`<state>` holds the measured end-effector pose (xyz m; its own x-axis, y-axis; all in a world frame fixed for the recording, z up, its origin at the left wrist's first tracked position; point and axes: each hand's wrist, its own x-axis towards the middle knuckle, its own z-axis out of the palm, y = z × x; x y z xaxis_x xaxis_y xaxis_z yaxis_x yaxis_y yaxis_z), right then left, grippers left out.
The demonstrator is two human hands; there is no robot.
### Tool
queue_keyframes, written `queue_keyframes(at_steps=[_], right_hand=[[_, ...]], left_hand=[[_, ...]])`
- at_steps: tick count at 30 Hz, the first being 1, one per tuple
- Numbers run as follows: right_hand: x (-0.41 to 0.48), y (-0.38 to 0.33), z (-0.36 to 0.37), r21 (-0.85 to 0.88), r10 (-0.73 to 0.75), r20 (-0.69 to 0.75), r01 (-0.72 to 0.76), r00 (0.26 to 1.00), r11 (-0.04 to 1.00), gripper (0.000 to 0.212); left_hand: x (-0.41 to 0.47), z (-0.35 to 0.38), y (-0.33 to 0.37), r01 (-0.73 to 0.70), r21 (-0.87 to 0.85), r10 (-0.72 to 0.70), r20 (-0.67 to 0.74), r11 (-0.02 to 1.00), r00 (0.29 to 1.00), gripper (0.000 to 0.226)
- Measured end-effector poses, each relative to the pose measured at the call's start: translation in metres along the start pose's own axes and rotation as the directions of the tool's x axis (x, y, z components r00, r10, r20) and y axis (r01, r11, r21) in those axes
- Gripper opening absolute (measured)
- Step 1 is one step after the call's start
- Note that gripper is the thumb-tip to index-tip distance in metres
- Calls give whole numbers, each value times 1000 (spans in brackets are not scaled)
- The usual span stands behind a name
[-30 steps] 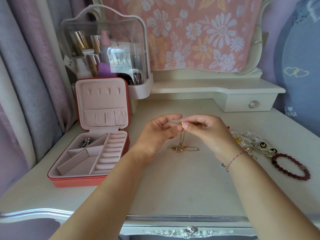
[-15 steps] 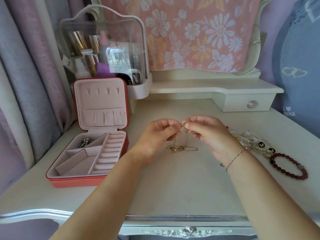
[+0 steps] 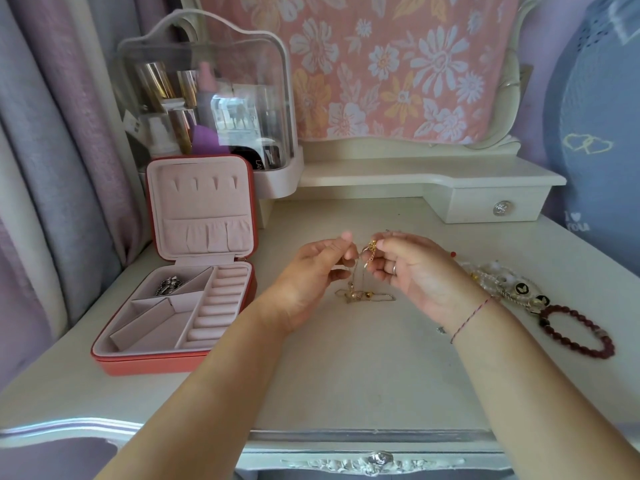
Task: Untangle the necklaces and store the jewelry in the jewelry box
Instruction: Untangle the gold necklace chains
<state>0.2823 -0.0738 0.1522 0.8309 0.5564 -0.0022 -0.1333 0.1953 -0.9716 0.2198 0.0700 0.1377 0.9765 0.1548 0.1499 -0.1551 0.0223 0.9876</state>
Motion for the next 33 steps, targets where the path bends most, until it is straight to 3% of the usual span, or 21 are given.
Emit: queue_keyframes(at_steps=[6, 12, 18, 23, 27, 30, 33], right_hand=[[4, -3, -4, 200, 27, -13, -23, 1000, 980, 21], [5, -5, -9, 354, 16, 42, -29, 999, 935, 21], [6, -9, -22, 497, -11, 74, -27, 997, 867, 17], [3, -12, -25, 527, -24, 120, -43, 992, 849, 8], [-1, -14, -25, 456, -5, 140, -60, 990, 888, 4], [-2, -16, -28, 399, -2, 141, -55, 990, 915, 11], [-6, -16, -29, 108, -43, 136, 29, 990, 994, 30]], left_hand=[[3, -8, 9, 30, -463, -97, -120, 886, 988, 42], [1, -8, 12, 16, -566, -146, -184, 824, 972, 30], [2, -10, 10, -29, -542, -131, -256, 840, 958, 23], [3, -14, 7, 38, -421, -206, -362, 906, 909, 19], [5, -15, 4, 16, -381, -204, -459, 924, 865, 16], [4, -15, 4, -46, -292, -126, -543, 955, 830, 17], [2, -16, 5, -94, -211, -55, -604, 973, 795, 17]])
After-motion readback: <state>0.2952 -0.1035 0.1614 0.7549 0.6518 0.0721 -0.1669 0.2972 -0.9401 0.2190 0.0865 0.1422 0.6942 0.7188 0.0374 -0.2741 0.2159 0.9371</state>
